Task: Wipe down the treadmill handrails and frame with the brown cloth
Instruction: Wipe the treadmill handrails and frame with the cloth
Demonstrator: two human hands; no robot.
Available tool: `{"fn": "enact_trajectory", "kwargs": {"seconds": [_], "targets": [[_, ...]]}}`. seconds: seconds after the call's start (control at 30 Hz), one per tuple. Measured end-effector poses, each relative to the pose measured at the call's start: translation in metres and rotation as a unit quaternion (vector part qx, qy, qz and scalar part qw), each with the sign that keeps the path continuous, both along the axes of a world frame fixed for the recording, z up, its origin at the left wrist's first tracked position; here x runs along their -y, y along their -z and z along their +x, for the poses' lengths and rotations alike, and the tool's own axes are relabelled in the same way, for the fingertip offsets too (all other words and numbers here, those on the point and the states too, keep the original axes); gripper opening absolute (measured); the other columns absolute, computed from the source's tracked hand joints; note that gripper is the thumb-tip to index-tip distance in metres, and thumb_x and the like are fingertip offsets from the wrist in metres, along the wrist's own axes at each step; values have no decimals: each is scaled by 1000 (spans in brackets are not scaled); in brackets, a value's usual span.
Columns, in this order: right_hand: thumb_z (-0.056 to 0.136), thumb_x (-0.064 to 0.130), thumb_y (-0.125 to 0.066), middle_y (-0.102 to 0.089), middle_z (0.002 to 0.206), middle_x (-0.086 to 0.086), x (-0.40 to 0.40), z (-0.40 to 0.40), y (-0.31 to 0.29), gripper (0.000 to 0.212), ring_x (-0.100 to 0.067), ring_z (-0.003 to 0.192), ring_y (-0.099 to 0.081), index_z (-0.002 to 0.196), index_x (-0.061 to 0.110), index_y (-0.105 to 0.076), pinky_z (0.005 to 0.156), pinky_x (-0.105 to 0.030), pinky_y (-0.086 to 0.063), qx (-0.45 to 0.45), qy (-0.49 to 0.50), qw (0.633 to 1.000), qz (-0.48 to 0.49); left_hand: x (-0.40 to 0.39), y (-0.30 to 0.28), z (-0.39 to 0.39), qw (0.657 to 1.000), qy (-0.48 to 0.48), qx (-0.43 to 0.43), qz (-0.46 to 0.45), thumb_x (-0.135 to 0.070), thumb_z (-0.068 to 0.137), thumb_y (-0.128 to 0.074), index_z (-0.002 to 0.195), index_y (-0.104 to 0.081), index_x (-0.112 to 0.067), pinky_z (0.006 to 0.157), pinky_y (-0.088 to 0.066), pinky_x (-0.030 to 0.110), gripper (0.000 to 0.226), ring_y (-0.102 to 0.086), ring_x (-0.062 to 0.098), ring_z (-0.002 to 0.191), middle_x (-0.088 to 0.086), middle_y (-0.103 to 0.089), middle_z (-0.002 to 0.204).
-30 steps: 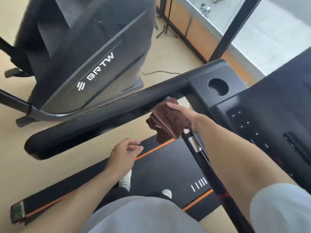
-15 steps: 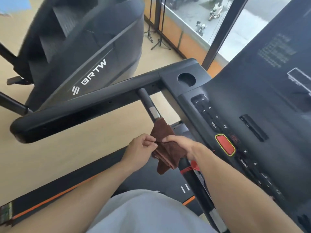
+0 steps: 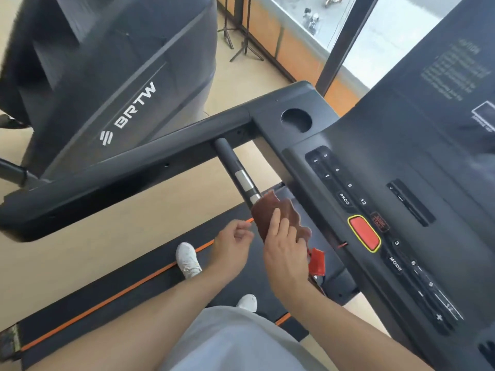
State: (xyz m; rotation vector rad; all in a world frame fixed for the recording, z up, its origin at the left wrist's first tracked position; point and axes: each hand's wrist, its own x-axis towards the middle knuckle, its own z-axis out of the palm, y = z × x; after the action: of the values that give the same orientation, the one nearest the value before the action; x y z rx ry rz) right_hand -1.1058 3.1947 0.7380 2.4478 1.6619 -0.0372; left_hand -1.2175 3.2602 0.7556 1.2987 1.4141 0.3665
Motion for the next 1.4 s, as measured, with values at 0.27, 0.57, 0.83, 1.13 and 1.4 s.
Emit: {"fn": "enact_trajectory", "kwargs": {"seconds": [0.27,0.57,0.83,1.13,1.4], "targets": [[95,28,-56,-58,113,-9,-141,-9,-4,70,-23,95,-65,153,0,-30,58,-32,-48,-49,-27,997,61,-81,-11,-15,997,-73,8,27,-12,94,-59,98,-62,-20,70,-43,7,10,-61,-6,90,-15,-68,96],[99,68,-41,-69,113,-15,-224,0,-22,54,-40,104,-65,110,16,-47,77,-41,-41,-310,118,942,53,-137,-7,-66,997,-1,-62,-40,-5,87,-55,89,-66,-20,86,-55,36,18,-71,13,93,-12,-76,88],[89,71,-59,-80,92,-6,-216,31,-52,60,-22,77,-78,107,15,-71,71,-29,-57,-705,315,633,-65,-145,-38,-74,994,93,-51,16,-6,87,-57,86,-68,-19,82,-53,27,18,-71,5,83,-12,-75,83],[85,54,-74,-80,107,-7,-102,51,-48,57,-23,94,-77,123,12,-70,74,-27,-59,-705,312,622,-137,-72,-43,-79,998,51,-22,2,-10,83,-71,85,-71,-21,88,-56,40,11,-70,17,85,-1,-77,83],[76,35,-87,-80,102,-6,-32,59,-37,41,-27,96,-75,110,16,-73,96,-41,-59,-582,223,772,-127,2,-30,-33,999,27,15,-5,-17,86,-69,92,-67,-29,68,-51,32,13,-67,18,87,-7,-72,97]]}}
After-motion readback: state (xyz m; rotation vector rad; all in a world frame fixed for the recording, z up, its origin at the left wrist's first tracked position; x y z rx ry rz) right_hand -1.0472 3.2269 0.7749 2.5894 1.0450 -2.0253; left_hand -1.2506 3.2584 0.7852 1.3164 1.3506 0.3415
